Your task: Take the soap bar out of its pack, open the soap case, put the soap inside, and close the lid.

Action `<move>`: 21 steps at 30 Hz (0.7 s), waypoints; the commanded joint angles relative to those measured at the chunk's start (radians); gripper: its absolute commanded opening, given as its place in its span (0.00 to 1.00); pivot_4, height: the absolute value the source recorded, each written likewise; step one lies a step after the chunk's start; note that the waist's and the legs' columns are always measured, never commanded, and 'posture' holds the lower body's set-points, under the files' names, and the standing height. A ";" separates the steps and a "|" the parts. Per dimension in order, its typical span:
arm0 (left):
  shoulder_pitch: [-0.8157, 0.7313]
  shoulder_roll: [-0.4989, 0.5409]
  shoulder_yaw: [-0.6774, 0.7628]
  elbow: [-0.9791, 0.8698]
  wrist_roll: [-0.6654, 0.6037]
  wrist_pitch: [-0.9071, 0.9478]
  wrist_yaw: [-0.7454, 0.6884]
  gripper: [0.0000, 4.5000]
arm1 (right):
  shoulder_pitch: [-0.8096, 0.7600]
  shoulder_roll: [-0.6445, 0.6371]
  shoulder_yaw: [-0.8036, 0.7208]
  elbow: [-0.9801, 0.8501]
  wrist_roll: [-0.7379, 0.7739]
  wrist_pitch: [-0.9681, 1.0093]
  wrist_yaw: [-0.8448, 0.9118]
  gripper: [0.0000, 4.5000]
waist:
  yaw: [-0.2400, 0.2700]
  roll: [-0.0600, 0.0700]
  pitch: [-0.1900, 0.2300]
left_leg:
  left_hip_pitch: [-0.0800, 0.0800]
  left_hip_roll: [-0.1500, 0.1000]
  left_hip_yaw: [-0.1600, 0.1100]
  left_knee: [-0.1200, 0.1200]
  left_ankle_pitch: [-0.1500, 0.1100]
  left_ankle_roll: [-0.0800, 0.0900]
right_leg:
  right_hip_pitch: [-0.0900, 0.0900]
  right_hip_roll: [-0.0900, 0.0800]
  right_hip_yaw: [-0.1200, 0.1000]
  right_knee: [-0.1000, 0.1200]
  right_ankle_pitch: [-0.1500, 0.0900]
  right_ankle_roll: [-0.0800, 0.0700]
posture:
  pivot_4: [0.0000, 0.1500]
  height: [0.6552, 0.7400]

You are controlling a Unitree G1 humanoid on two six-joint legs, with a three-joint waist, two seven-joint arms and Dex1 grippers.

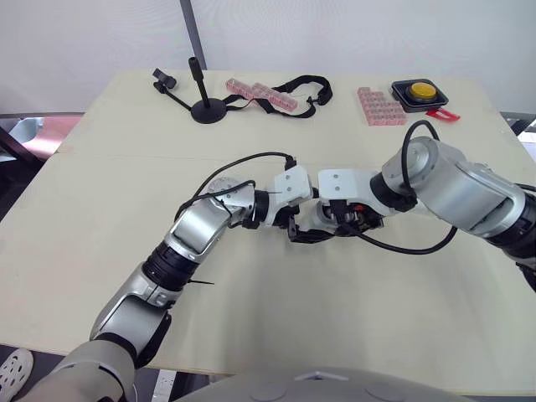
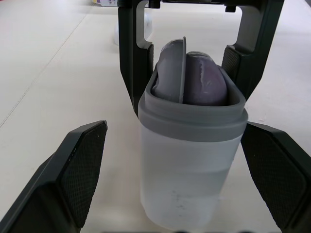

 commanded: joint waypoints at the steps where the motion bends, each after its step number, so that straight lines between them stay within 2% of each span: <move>1: -0.017 -0.005 0.007 -0.007 0.006 -0.023 0.000 1.00 | -0.005 -0.002 -0.036 -0.015 -0.009 -0.005 0.001 0.46 | 0.000 0.000 0.000 | 0.000 0.000 0.000 0.000 0.000 0.000 | 0.000 0.000 0.000 0.000 0.000 0.000 | 1.00 0.64; 7: -0.024 -0.007 0.007 0.010 0.004 -0.031 -0.013 1.00 | -0.004 -0.002 -0.036 -0.012 -0.013 -0.009 -0.002 0.46 | 0.000 0.000 0.000 | 0.000 0.000 0.000 0.000 0.000 0.000 | 0.000 0.000 0.001 0.000 0.000 0.000 | 1.00 0.64; 8: -0.023 -0.007 0.007 0.010 0.003 -0.031 -0.015 0.88 | -0.004 -0.001 -0.036 -0.013 -0.013 -0.009 -0.003 0.46 | 0.000 0.000 0.000 | 0.000 0.000 0.000 0.000 0.000 0.000 | 0.000 0.000 0.001 0.000 0.000 0.000 | 1.00 0.64; 14: -0.025 -0.009 0.005 0.018 0.004 -0.038 -0.029 0.44 | -0.001 0.003 -0.039 -0.013 -0.013 -0.011 -0.005 0.46 | 0.000 0.000 0.000 | 0.000 0.000 0.000 0.000 0.000 0.000 | 0.000 0.001 0.002 0.001 0.000 0.000 | 1.00 0.64; 21: -0.024 -0.009 0.000 0.031 0.018 -0.054 -0.043 0.42 | 0.005 0.007 -0.043 -0.015 -0.015 -0.015 -0.004 0.46 | 0.000 0.000 0.000 | 0.000 0.000 0.000 0.000 0.000 0.000 | 0.000 0.001 0.003 0.001 0.000 0.000 | 1.00 0.64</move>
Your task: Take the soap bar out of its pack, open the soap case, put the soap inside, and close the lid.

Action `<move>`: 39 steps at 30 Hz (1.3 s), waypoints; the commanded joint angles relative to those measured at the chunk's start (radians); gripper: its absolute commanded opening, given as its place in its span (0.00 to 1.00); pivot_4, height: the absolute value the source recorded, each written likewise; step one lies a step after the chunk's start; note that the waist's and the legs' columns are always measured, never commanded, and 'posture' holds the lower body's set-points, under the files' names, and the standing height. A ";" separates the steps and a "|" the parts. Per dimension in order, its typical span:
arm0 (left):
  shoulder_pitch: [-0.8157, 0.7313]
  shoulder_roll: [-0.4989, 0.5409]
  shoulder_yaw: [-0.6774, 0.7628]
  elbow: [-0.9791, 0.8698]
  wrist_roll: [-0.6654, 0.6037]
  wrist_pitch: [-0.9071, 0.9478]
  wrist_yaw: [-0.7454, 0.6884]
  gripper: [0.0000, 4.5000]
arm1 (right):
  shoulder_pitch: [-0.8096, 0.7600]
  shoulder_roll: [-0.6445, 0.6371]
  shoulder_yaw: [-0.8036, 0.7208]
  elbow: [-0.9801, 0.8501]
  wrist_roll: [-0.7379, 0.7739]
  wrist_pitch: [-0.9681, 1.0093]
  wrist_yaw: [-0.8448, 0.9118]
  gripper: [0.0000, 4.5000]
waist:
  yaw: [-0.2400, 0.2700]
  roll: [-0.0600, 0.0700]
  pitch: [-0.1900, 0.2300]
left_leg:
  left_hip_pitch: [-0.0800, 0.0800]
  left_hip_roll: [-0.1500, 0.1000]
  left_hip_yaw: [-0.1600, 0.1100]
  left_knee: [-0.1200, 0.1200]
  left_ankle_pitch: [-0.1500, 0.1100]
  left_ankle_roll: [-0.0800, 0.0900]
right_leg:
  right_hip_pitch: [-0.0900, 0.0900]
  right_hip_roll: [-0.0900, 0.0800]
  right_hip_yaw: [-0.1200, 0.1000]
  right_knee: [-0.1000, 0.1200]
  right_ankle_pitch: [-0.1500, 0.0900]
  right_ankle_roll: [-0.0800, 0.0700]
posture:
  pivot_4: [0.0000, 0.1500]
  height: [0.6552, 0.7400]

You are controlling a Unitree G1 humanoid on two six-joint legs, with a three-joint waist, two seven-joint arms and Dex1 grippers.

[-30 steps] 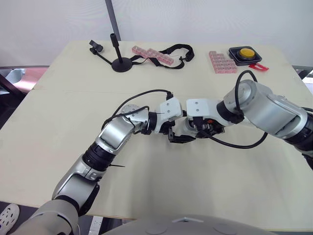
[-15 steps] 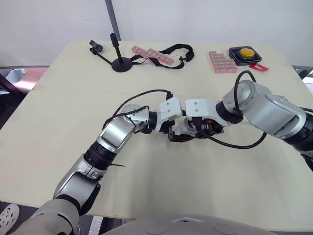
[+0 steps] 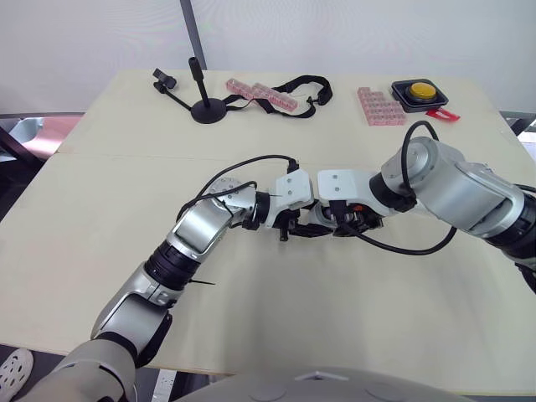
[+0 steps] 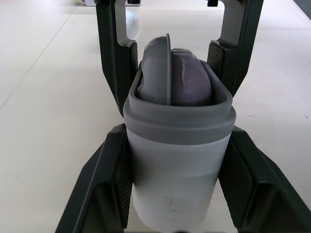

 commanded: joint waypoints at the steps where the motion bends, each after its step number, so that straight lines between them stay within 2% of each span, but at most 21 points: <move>1: -0.017 -0.003 0.011 -0.001 0.006 -0.011 0.006 0.42 | 0.000 0.006 -0.042 -0.017 -0.006 -0.007 -0.006 0.46 | 0.000 0.000 0.000 | 0.000 0.000 0.000 0.000 0.000 0.000 | 0.000 0.000 0.000 0.000 0.000 0.000 | 1.00 0.64; 8: -0.009 -0.001 0.019 -0.005 0.011 -0.021 0.005 0.42 | 0.015 0.019 -0.059 -0.018 0.006 -0.005 -0.012 0.46 | 0.000 0.000 0.000 | 0.000 0.000 0.000 0.000 0.000 0.000 | 0.000 0.000 0.001 0.000 0.000 0.000 | 1.00 0.64; 10: -0.006 0.001 0.023 -0.005 0.009 -0.027 0.006 0.42 | 0.024 0.024 -0.071 -0.014 0.007 -0.011 -0.019 0.67 | -0.001 0.000 0.000 | 0.000 0.000 0.000 0.000 0.000 0.000 | 0.000 0.001 0.002 0.000 0.000 0.000 | 1.00 0.64; 15: 0.013 0.012 0.033 -0.008 0.003 -0.053 0.007 0.42 | 0.052 0.017 -0.102 -0.003 0.017 -0.018 -0.014 0.99 | 0.000 0.000 0.000 | 0.000 0.000 0.000 0.000 0.000 0.000 | 0.000 0.001 0.002 0.000 0.000 0.000 | 1.00 0.64; 21: 0.090 0.035 0.080 -0.052 -0.042 -0.109 -0.013 0.42 | 0.179 -0.007 -0.244 0.007 0.093 -0.034 -0.010 0.99 | 0.005 0.000 0.000 | -0.001 0.000 0.000 0.001 0.000 0.000 | 0.000 0.002 0.004 0.000 0.000 0.000 | 1.00 0.64; 25: 0.147 0.052 0.146 -0.063 -0.103 -0.189 -0.052 0.42 | 0.342 0.004 -0.462 0.032 0.210 -0.073 -0.008 0.99 | 0.011 0.000 0.000 | -0.001 0.001 0.000 0.001 0.000 0.000 | 0.000 0.001 0.005 0.000 0.000 0.000 | 1.00 0.64; 29: 0.209 0.058 0.212 -0.076 -0.151 -0.272 -0.073 0.42 | 0.530 0.035 -0.677 0.080 0.283 -0.231 -0.015 0.99 | 0.015 -0.001 0.000 | -0.002 0.000 0.000 0.001 0.000 0.000 | 0.000 0.002 0.005 -0.001 0.000 0.000 | 1.00 0.64; 33: 0.278 0.075 0.235 -0.095 -0.181 -0.319 -0.104 0.42 | 0.710 0.108 -0.818 0.098 0.321 -0.416 -0.017 0.99 | 0.012 0.000 0.000 | -0.002 0.000 0.000 0.001 0.000 0.000 | 0.000 0.002 0.005 -0.002 0.000 0.000 | 1.00 0.64; 39: 0.351 0.094 0.215 -0.039 -0.161 -0.423 -0.170 0.42 | 0.977 0.234 -0.885 0.172 0.263 -0.836 0.034 0.99 | 0.006 0.000 -0.001 | -0.003 0.001 0.000 0.000 0.000 0.001 | -0.001 -0.003 0.003 -0.003 0.000 0.000 | 1.00 0.64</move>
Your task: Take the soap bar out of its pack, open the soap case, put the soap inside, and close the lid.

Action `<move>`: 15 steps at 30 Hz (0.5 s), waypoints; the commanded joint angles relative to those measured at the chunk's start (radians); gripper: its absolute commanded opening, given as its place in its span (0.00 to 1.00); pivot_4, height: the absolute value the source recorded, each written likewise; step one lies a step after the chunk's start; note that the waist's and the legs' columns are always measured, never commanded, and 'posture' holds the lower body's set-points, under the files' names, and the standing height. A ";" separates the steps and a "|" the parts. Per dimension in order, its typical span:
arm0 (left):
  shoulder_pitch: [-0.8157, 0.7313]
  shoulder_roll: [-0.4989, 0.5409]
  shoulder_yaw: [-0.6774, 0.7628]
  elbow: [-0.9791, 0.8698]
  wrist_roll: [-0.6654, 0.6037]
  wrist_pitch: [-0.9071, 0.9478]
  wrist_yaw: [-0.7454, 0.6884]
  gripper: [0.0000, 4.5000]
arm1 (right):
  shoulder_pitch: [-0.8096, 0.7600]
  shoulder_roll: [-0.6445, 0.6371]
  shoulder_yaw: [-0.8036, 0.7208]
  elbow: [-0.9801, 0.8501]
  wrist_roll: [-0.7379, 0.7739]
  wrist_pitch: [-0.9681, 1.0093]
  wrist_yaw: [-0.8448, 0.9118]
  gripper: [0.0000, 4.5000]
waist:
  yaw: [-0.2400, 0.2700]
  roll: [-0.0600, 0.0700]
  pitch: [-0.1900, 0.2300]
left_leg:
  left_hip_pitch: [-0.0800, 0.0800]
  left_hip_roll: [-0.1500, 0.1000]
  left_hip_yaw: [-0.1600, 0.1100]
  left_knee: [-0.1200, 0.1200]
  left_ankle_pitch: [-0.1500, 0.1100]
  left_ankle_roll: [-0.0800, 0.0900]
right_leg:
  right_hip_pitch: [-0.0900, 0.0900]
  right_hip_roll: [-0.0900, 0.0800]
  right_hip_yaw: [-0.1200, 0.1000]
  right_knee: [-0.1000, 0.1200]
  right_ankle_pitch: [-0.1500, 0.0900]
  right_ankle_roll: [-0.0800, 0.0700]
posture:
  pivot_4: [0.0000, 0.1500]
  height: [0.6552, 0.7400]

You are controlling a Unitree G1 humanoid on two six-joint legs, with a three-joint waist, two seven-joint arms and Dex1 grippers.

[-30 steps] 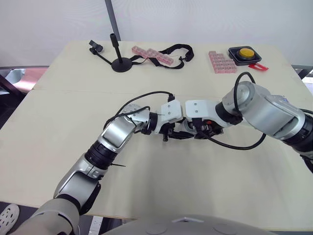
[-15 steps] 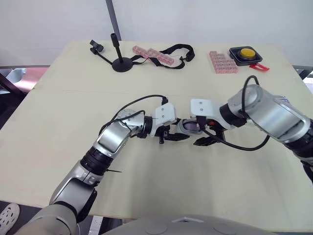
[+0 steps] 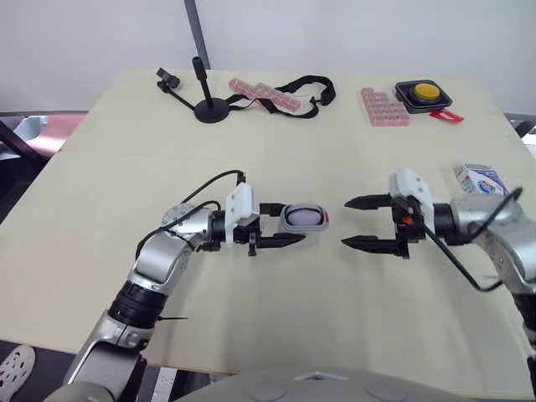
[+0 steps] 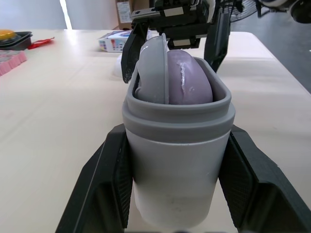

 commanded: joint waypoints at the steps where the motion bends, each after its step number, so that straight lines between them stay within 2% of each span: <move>1: 0.005 0.010 0.001 0.028 0.005 -0.084 -0.039 0.42 | 0.066 0.055 -0.038 0.034 -0.022 -0.234 0.029 0.99 | -0.008 0.000 0.000 | 0.000 -0.001 0.000 0.000 0.000 0.000 | -0.001 -0.001 0.000 0.000 0.000 0.000 | 1.00 0.64; 4: 0.000 -0.001 0.001 0.065 0.001 -0.101 -0.051 0.42 | 0.138 0.114 -0.034 0.056 -0.004 -0.327 0.035 0.99 | -0.027 0.000 0.000 | 0.000 -0.001 0.000 0.000 0.000 0.000 | -0.002 -0.002 -0.001 -0.001 0.000 0.000 | 1.00 0.64; 8: 0.001 0.003 -0.020 0.084 0.000 -0.107 -0.094 0.42 | 0.215 0.129 0.011 0.091 -0.042 -0.441 0.074 0.99 | -0.054 0.000 0.000 | 0.000 -0.002 0.000 0.000 0.000 0.001 | -0.002 -0.003 -0.001 -0.001 0.000 0.000 | 1.00 0.64; 15: 0.015 -0.014 -0.034 0.101 0.013 -0.151 -0.104 0.42 | 0.241 0.130 0.025 0.127 -0.055 -0.501 0.047 0.99 | -0.077 0.000 0.000 | 0.000 -0.002 0.000 -0.001 0.000 0.001 | -0.001 -0.003 -0.001 -0.001 0.000 0.000 | 1.00 0.64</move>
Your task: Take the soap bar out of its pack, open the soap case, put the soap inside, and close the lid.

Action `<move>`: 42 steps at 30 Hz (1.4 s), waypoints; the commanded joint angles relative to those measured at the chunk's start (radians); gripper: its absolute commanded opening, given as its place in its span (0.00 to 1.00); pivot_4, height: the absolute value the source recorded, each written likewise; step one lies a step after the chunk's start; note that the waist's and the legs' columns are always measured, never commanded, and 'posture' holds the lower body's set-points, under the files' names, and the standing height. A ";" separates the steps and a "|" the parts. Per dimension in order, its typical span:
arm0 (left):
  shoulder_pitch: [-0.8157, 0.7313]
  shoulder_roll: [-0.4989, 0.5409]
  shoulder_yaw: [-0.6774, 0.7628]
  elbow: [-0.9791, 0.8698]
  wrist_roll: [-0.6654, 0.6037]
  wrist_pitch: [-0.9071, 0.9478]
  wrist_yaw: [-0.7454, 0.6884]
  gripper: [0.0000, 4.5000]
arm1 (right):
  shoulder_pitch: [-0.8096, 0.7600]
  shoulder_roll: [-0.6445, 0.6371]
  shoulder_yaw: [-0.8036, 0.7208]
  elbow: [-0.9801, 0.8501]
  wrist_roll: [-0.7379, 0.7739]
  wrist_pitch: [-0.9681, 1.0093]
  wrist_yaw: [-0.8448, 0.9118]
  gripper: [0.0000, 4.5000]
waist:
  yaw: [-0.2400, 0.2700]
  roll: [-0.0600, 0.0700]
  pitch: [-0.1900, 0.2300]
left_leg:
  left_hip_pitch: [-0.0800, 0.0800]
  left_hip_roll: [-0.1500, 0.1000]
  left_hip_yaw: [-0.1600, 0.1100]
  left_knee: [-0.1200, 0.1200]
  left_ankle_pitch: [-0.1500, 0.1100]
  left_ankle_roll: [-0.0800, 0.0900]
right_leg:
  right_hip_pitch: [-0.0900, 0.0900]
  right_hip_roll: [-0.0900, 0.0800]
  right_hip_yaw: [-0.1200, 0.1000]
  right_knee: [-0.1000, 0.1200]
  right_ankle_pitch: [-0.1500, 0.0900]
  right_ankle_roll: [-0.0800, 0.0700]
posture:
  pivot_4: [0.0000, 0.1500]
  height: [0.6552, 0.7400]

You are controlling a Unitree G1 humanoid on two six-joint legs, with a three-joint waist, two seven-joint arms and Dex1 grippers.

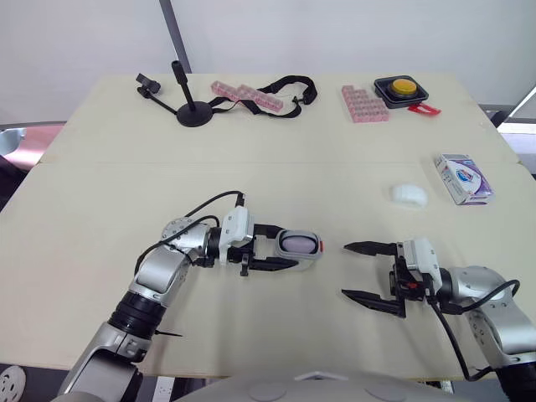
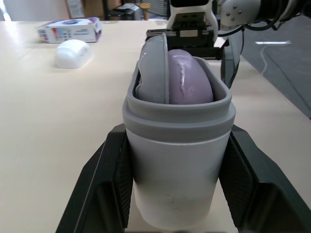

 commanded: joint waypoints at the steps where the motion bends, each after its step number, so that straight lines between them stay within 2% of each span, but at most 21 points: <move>1: 0.009 -0.014 0.014 0.000 0.002 -0.058 0.018 0.42 | -0.002 -0.015 -0.024 0.020 -0.008 -0.050 -0.010 0.99 | -0.001 0.000 0.000 | 0.000 0.000 0.000 0.000 0.000 0.000 | 0.001 0.000 0.000 0.000 0.000 0.000 | 1.00 0.64; 9: 0.026 -0.043 0.023 0.041 0.031 -0.116 0.086 0.42 | -0.079 -0.140 -0.155 0.082 0.043 0.019 -0.036 0.99 | -0.002 0.000 0.000 | 0.001 -0.001 0.000 0.000 0.000 0.001 | 0.007 -0.001 0.000 -0.002 0.000 0.000 | 1.00 0.64; 14: 0.024 -0.052 0.023 0.063 0.040 -0.128 0.112 0.42 | -0.192 -0.305 -0.187 0.153 0.034 0.177 -0.019 0.99 | -0.002 0.000 0.000 | 0.002 -0.001 -0.001 -0.001 0.000 0.001 | 0.010 -0.001 -0.001 -0.004 0.000 0.000 | 1.00 0.64; 19: 0.017 -0.052 0.019 0.069 0.040 -0.125 0.123 0.42 | -0.433 -0.512 -0.074 0.277 -0.074 0.332 0.057 0.99 | -0.002 0.001 0.000 | 0.004 -0.001 -0.001 -0.002 0.000 0.001 | 0.012 0.000 -0.001 -0.005 0.000 0.001 | 1.00 0.64; 21: 0.014 -0.052 0.019 0.071 0.040 -0.124 0.124 0.42 | -0.527 -0.556 -0.011 0.313 -0.118 0.368 0.099 0.99 | -0.002 0.001 0.000 | 0.004 -0.001 -0.002 -0.002 0.000 0.001 | 0.014 0.002 -0.001 -0.007 0.000 0.001 | 1.00 0.64; 23: 0.011 -0.054 0.018 0.070 0.036 -0.120 0.125 0.42 | -0.693 -0.579 0.098 0.383 -0.211 0.430 0.142 0.99 | -0.004 0.001 0.000 | 0.004 -0.001 -0.002 -0.002 0.000 0.002 | 0.014 0.001 -0.002 -0.007 0.000 0.001 | 1.00 0.64; 26: 0.009 -0.055 0.013 0.067 0.027 -0.113 0.120 0.42 | -0.853 -0.577 0.218 0.463 -0.309 0.475 0.211 0.99 | -0.003 0.001 0.000 | 0.003 -0.001 -0.001 -0.001 0.000 0.002 | 0.013 0.001 -0.002 -0.005 0.000 0.000 | 1.00 0.64; 30: 0.026 -0.042 -0.009 0.044 0.034 -0.107 0.103 0.42 | -1.094 -0.496 0.418 0.638 -0.501 0.482 0.284 0.99 | -0.003 0.001 0.000 | 0.002 0.000 -0.001 0.002 0.000 0.002 | 0.011 0.002 -0.002 0.001 0.000 0.000 | 1.00 0.64; 36: 0.039 -0.036 -0.008 0.027 0.036 -0.097 0.108 0.42 | -1.209 -0.396 0.515 0.837 -0.627 0.391 0.291 0.99 | 0.002 0.001 0.000 | -0.003 0.001 -0.001 0.008 0.000 0.003 | 0.002 0.000 -0.005 0.007 0.000 -0.001 | 1.00 0.64; 42: 0.041 -0.037 -0.008 0.019 0.037 -0.088 0.114 0.42 | -1.266 -0.310 0.523 0.999 -0.675 0.302 0.267 0.99 | 0.001 0.002 0.000 | -0.012 0.002 -0.001 0.013 0.000 0.003 | -0.005 0.000 -0.007 0.012 0.000 -0.001 | 1.00 0.64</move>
